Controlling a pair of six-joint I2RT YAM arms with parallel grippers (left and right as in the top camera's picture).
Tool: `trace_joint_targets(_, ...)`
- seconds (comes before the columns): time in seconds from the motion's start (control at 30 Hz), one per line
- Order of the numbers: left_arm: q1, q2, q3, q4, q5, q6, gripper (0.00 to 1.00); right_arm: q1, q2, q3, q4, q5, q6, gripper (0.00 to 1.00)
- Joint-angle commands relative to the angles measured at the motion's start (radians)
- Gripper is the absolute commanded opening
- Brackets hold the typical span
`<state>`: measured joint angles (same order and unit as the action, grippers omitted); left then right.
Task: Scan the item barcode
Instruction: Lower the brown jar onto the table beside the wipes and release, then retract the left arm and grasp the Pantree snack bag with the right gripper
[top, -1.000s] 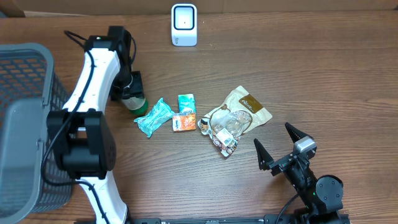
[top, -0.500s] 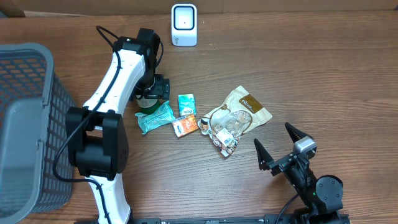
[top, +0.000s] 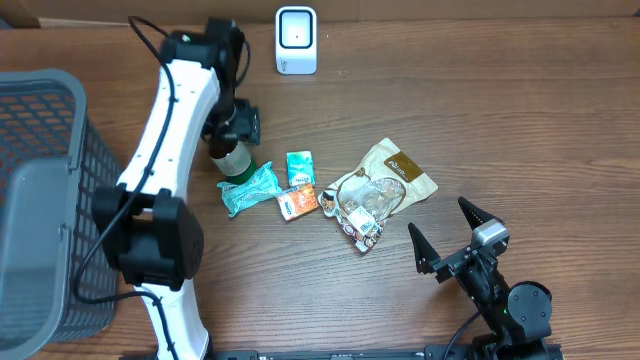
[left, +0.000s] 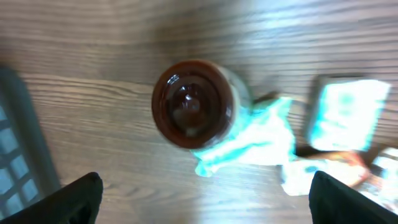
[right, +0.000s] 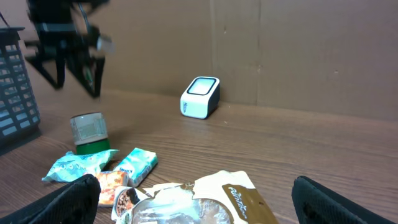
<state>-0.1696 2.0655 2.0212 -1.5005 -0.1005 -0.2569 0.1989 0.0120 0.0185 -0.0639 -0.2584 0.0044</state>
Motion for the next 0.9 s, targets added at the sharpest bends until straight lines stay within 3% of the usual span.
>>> trace_joint_targets(0.0, 0.019, -0.108, 0.147, -0.065, 0.088, -0.012, 0.92, 0.004, -0.009, -0.011, 0.005, 0.002, 0.003, 1.00)
trace_joint_targets(0.13, 0.072, -0.179, 0.275, -0.169, 0.135, 0.014, 0.99, 0.004, -0.009, -0.011, 0.021, 0.002, 0.003, 1.00)
trace_joint_targets(0.23, 0.142, -0.255, 0.327, -0.189, 0.233, 0.096, 1.00, 0.004, -0.009, -0.011, 0.021, 0.021, 0.003, 1.00)
trace_joint_targets(0.37, 0.236, -0.359, 0.338, -0.176, 0.275, 0.105, 1.00, 0.004, -0.009, -0.011, -0.001, 0.016, 0.009, 1.00)
trace_joint_targets(0.43, 0.281, -0.396, 0.338, -0.166, 0.274, 0.104, 1.00, 0.004, -0.001, -0.010, 0.008, 0.017, 0.143, 1.00)
trace_joint_targets(0.57, 0.319, -0.410, 0.338, -0.183, 0.241, 0.105, 1.00, 0.004, 0.010, 0.002, 0.002, -0.064, 0.223, 1.00)
trace_joint_targets(0.7, 0.320, -0.410, 0.336, -0.189, 0.193, 0.104, 1.00, 0.002, 0.079, 0.108, -0.084, -0.087, 0.255, 1.00)
trace_joint_targets(0.87, 0.320, -0.410, 0.336, -0.189, 0.194, 0.104, 0.99, -0.013, 0.279, 0.362, -0.281, -0.087, 0.254, 1.00)
